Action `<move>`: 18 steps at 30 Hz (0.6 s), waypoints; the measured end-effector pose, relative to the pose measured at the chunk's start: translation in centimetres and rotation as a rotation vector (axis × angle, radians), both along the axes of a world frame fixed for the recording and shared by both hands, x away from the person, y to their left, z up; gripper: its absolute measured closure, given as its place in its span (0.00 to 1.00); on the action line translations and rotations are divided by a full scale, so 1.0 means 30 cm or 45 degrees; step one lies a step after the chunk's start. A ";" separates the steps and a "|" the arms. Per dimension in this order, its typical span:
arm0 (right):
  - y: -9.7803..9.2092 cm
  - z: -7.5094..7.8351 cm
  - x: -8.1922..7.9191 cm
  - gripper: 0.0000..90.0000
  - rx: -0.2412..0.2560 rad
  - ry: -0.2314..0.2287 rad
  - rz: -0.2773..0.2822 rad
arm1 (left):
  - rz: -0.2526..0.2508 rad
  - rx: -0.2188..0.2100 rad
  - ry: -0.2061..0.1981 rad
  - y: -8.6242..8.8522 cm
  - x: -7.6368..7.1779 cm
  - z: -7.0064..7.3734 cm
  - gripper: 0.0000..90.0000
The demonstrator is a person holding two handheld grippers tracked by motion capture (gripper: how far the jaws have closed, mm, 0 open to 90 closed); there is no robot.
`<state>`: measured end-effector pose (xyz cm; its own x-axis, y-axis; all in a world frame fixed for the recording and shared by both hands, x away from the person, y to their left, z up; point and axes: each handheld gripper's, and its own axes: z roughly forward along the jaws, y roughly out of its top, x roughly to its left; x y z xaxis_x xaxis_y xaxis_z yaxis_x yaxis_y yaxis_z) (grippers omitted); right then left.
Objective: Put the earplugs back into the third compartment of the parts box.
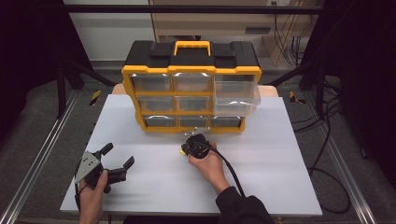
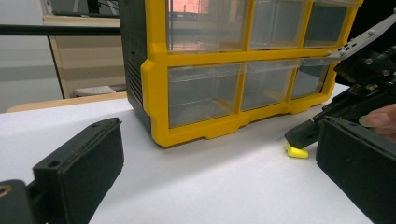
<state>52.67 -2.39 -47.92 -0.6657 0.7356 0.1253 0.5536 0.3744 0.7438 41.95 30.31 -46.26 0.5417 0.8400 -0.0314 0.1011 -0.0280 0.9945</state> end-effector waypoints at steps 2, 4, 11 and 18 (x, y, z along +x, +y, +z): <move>-0.006 0.001 0.000 0.97 0.001 -0.007 0.007 | 0.002 0.001 0.001 0.002 0.001 0.000 0.01; -0.011 0.004 0.000 0.97 0.003 -0.014 0.005 | 0.005 -0.001 0.004 0.003 0.001 0.000 0.01; -0.022 0.012 0.002 0.97 -0.009 -0.018 -0.023 | 0.010 -0.008 0.002 0.008 0.001 0.000 0.01; -0.049 0.027 -0.011 0.97 -0.053 -0.073 -0.034 | 0.009 -0.005 0.002 0.008 0.001 0.000 0.01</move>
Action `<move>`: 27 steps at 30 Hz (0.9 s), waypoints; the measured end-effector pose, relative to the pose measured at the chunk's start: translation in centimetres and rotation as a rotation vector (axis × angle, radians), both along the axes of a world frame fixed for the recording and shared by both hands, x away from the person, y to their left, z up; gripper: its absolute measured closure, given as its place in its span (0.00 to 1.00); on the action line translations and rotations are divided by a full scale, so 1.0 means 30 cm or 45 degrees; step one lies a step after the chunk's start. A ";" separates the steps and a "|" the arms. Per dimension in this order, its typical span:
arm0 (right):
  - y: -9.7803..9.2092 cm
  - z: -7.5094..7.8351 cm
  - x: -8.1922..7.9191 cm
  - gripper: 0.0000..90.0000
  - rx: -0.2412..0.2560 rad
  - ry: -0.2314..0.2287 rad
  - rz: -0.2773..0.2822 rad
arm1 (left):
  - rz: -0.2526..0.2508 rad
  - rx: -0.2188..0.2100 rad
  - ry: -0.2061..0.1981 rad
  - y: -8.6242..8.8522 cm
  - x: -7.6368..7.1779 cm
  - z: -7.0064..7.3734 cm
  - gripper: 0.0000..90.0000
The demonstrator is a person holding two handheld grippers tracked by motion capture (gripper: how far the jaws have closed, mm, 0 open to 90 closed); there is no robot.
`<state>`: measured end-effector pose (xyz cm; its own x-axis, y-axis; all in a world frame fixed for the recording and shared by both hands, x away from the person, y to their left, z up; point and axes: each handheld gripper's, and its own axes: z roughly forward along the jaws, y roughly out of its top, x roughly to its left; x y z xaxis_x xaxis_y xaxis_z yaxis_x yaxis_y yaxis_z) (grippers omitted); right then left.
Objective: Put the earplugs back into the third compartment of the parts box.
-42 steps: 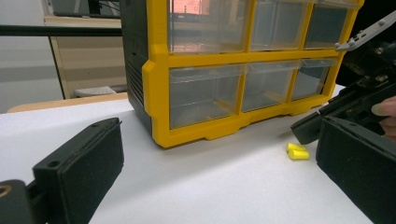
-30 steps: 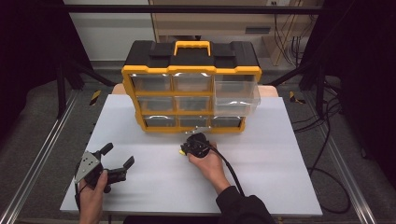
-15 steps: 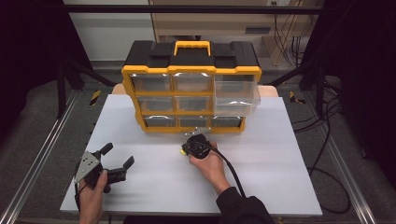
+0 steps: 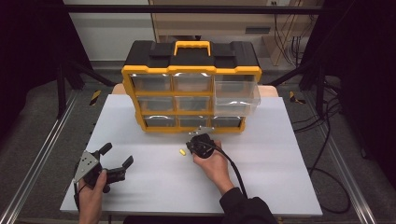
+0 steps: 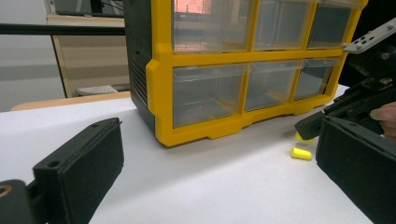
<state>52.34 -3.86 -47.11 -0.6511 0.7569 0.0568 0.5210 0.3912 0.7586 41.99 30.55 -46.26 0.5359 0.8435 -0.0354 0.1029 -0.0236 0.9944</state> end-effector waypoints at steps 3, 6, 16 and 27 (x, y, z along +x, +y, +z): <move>-0.018 0.007 -0.008 0.97 0.007 -0.006 -0.015 | 0.001 -0.001 0.001 0.000 0.000 0.000 0.01; -0.042 0.014 -0.016 0.97 0.007 -0.032 -0.024 | 0.001 0.000 -0.001 0.000 -0.001 0.000 0.01; -0.135 0.051 -0.057 0.97 0.045 -0.072 -0.068 | 0.004 0.001 0.002 0.000 -0.001 -0.001 0.01; -0.281 0.080 -0.107 0.97 0.122 -0.116 -0.164 | 0.000 0.005 0.002 -0.001 0.001 -0.001 0.01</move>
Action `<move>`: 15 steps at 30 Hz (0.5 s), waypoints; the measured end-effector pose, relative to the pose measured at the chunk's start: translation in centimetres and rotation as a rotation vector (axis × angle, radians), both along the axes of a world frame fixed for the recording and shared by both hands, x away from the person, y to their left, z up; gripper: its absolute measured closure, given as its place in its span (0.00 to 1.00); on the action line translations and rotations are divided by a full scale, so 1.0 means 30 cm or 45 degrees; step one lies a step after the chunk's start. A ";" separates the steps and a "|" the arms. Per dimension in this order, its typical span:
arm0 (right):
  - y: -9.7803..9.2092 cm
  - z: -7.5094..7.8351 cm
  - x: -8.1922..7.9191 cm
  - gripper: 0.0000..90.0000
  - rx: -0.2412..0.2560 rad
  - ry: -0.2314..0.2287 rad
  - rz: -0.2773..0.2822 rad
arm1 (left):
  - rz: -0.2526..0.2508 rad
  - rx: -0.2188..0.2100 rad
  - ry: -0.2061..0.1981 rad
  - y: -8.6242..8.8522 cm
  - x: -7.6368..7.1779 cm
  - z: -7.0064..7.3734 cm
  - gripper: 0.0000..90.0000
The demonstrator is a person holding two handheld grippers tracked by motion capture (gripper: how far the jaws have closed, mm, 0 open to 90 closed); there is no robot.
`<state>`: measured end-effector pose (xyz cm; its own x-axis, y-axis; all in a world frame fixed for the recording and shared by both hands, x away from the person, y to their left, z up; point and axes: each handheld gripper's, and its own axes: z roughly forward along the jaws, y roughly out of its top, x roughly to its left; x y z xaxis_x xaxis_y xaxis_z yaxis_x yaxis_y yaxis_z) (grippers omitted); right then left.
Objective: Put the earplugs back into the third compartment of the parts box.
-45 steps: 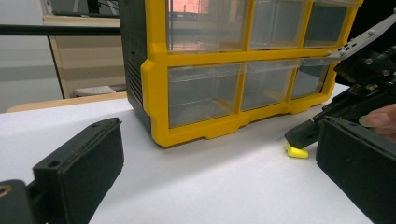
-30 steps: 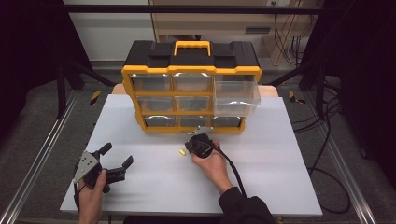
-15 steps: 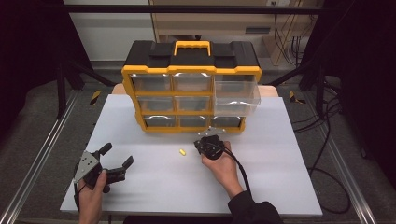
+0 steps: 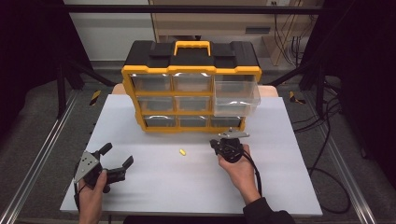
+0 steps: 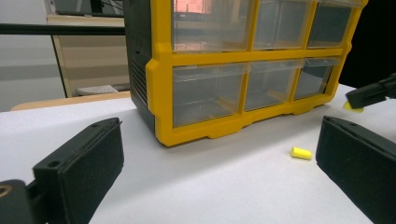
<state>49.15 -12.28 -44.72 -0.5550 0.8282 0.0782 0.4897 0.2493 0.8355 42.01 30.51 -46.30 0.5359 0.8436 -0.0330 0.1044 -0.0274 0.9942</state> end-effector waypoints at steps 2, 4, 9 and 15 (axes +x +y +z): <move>-0.035 0.006 -0.009 0.97 0.018 -0.010 -0.026 | 0.000 0.002 -0.001 0.000 0.000 0.000 0.01; -0.069 0.013 -0.019 0.97 0.042 -0.026 -0.052 | 0.004 0.000 0.002 0.000 -0.001 -0.001 0.01; -0.144 0.032 -0.045 0.97 0.097 -0.059 -0.107 | 0.008 -0.001 0.004 0.002 -0.002 -0.001 0.01; -0.218 0.067 -0.073 0.97 0.135 -0.104 -0.177 | 0.008 -0.002 0.000 0.001 -0.003 0.000 0.01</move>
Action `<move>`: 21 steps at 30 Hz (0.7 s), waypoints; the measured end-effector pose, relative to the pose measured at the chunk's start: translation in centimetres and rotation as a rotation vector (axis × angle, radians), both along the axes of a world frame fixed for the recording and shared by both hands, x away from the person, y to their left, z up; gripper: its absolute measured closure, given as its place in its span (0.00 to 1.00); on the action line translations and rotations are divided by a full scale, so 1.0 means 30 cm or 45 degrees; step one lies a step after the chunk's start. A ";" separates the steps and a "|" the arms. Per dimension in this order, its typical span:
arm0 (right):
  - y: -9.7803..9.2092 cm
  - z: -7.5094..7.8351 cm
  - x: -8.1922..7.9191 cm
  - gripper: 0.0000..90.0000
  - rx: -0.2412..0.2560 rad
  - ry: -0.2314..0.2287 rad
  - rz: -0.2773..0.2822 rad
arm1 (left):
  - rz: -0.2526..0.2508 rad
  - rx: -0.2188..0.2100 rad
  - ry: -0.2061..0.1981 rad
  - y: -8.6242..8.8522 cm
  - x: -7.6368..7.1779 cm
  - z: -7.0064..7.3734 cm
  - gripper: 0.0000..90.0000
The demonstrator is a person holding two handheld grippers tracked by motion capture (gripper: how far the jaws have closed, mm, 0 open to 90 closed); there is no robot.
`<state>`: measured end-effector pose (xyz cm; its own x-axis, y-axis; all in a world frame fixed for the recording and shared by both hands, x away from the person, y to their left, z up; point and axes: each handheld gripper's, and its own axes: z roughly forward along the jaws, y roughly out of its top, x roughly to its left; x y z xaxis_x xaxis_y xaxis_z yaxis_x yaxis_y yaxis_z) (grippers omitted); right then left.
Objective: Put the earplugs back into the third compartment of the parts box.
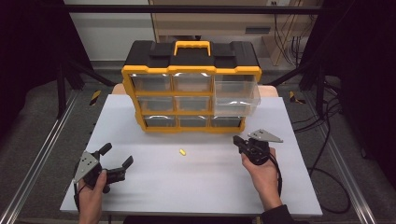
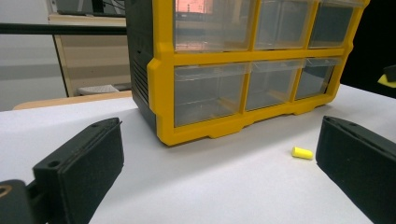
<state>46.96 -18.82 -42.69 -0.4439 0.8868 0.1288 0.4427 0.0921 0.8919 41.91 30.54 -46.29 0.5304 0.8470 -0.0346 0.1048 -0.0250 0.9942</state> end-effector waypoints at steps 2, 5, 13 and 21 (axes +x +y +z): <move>-0.024 0.013 -0.008 0.97 0.016 -0.014 -0.019 | 0.000 0.001 -0.001 0.000 -0.001 0.000 0.01; -0.068 0.040 -0.019 0.97 0.030 -0.044 -0.049 | 0.001 0.004 0.000 0.000 -0.001 0.000 0.01; -0.124 0.122 -0.047 0.97 0.052 -0.111 -0.080 | 0.000 0.009 0.001 -0.001 -0.001 -0.001 0.01; -0.176 0.220 -0.083 0.97 0.035 -0.187 -0.111 | 0.005 0.010 0.001 0.001 -0.004 -0.001 0.01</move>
<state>44.47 -24.09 -36.09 -0.3815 0.9197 0.0931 0.3127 0.0336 0.9492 41.80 30.57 -46.32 0.5270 0.8494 -0.0285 0.1058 -0.0322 0.9939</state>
